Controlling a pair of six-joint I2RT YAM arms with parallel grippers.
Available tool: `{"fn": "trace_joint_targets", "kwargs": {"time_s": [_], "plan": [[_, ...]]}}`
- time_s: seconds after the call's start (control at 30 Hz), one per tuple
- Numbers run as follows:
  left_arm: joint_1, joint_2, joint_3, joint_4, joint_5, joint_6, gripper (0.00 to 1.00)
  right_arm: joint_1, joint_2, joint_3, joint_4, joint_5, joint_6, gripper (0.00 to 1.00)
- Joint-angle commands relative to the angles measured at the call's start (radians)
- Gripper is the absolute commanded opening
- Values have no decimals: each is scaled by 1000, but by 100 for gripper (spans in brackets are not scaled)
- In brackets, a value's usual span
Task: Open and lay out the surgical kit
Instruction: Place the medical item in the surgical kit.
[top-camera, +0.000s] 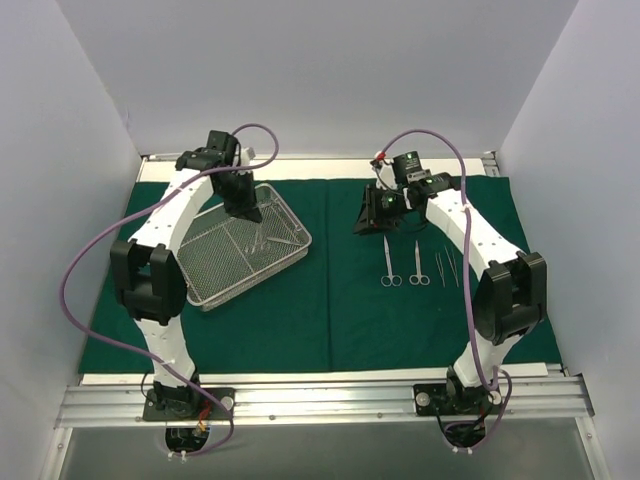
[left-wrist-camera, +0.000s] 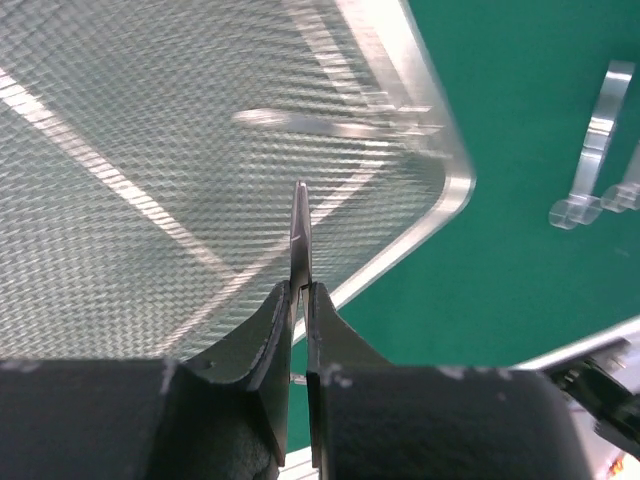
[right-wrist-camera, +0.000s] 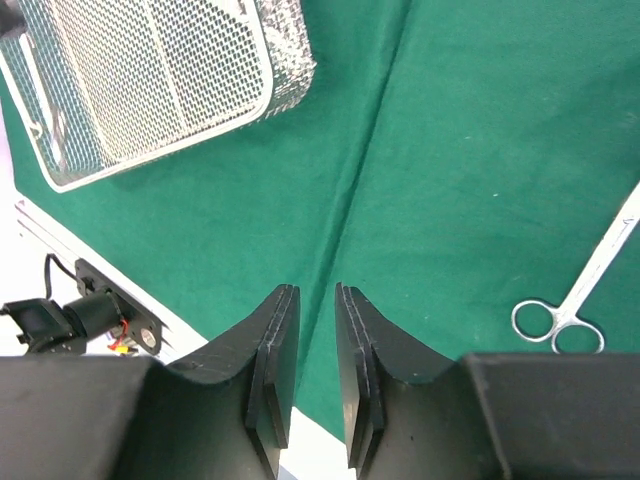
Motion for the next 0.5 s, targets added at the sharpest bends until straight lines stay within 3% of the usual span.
{"fn": "trace_joint_targets", "kwargs": {"time_s": [0.0,0.27,0.47], "plan": [[-45,-58,110,-6,66,-70,2,-25,-32,-11,2,-34,13,22],[-99,-92,86,80,235,-126,2,-39,-41,-28,282,-294,183,37],[-123,-190,-71,333,427,-220,2,-26,-49,-39,566,-430,353,48]]}}
